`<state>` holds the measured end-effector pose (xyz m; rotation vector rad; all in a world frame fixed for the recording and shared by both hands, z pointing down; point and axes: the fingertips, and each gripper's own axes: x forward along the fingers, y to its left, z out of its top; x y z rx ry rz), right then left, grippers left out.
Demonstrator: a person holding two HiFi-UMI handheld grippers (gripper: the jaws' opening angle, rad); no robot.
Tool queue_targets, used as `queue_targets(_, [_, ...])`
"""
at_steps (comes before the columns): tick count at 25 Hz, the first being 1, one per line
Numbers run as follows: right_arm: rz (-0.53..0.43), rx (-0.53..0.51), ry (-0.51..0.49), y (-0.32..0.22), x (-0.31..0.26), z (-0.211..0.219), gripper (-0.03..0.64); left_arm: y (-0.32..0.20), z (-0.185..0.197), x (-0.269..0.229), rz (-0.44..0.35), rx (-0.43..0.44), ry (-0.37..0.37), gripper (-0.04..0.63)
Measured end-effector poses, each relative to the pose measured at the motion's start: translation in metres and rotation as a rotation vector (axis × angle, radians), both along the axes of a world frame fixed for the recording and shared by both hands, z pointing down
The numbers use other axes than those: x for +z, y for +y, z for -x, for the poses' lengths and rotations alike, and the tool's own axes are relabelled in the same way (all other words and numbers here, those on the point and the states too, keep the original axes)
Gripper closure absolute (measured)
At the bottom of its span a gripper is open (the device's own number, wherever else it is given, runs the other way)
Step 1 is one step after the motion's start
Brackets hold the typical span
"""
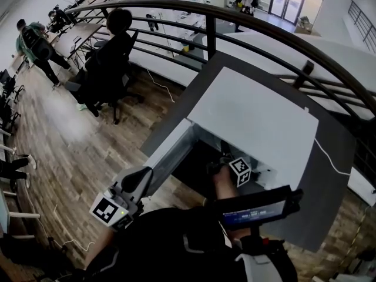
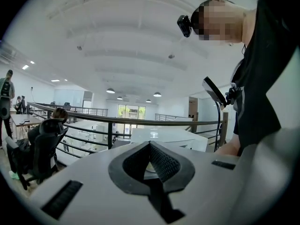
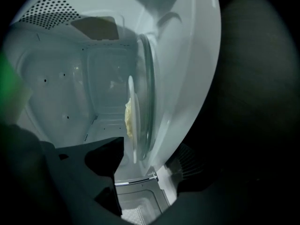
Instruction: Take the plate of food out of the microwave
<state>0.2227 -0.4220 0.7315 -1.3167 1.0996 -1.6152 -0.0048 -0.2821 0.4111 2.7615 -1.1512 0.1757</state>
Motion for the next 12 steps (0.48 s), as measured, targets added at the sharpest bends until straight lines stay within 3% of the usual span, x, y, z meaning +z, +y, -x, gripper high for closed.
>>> queue_targets(12, [0.033,-0.014,0.024,-0.001,0.009,0.005,0.284,0.001,0.008,0.006,0.007,-0.026,-0.010,0.591])
